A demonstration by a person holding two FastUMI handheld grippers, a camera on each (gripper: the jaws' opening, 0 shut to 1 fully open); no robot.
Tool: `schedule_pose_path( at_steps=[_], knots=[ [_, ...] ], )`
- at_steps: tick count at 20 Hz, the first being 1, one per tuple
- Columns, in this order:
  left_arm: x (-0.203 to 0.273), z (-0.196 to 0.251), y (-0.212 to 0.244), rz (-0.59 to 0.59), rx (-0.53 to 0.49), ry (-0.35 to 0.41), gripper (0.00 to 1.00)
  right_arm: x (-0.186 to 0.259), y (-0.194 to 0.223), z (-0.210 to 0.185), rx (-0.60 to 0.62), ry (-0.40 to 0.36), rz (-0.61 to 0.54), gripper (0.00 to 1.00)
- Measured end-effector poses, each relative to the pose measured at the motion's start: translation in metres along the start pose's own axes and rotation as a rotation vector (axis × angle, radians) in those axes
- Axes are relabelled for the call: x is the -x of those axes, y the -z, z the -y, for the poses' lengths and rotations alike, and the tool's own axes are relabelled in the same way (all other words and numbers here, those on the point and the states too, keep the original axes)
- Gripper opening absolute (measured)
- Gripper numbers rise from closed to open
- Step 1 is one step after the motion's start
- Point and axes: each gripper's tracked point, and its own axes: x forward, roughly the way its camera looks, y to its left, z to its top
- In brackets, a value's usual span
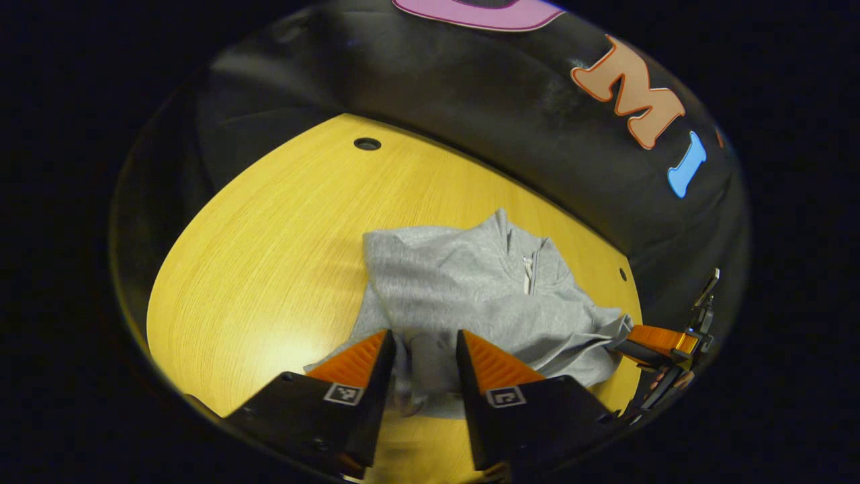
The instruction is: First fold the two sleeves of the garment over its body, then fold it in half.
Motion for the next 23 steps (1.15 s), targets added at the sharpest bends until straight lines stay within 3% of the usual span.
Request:
schedule_pose_path(
  at_steps=[1,2,3,8,9,10,12,13,14,16,19,23],
  knots=[
    [0.002,0.001,-0.011,0.047,-0.013,-0.002,0.69,0.001,-0.010,0.000,0.026,0.014,0.047,0.96],
    [0.003,0.000,-0.020,0.087,-0.034,-0.016,0.92,0.007,-0.018,0.000,0.061,0.029,0.094,0.88],
    [0.007,0.001,-0.028,0.125,-0.058,-0.027,0.96,0.012,-0.025,-0.002,0.098,0.042,0.137,0.95],
    [0.036,0.004,-0.067,0.310,-0.181,-0.123,0.97,0.050,-0.056,-0.022,0.281,0.091,0.366,0.95],
    [0.046,0.010,-0.073,0.351,-0.206,-0.116,0.97,0.061,-0.063,-0.025,0.320,0.113,0.425,0.89],
    [0.056,0.015,-0.080,0.394,-0.231,-0.115,0.96,0.074,-0.070,-0.030,0.364,0.129,0.484,0.95],
    [0.077,0.019,-0.092,0.478,-0.278,-0.140,0.99,0.099,-0.080,-0.042,0.449,0.152,0.586,0.95],
    [0.088,0.021,-0.099,0.519,-0.297,-0.157,0.96,0.113,-0.084,-0.049,0.487,0.156,0.632,0.89],
    [0.101,0.025,-0.104,0.557,-0.312,-0.175,0.96,0.123,-0.085,-0.055,0.524,0.158,0.674,0.96],
    [0.125,0.035,-0.117,0.647,-0.344,-0.179,0.95,0.144,-0.090,-0.066,0.576,0.168,0.749,0.96],
    [0.144,0.053,-0.128,0.705,-0.415,-0.186,0.95,0.163,-0.091,-0.078,0.608,0.161,0.804,0.95],
    [0.161,0.072,-0.145,0.758,-0.418,-0.171,0.94,0.165,-0.098,-0.088,0.585,0.156,0.820,0.93]
  ],
)
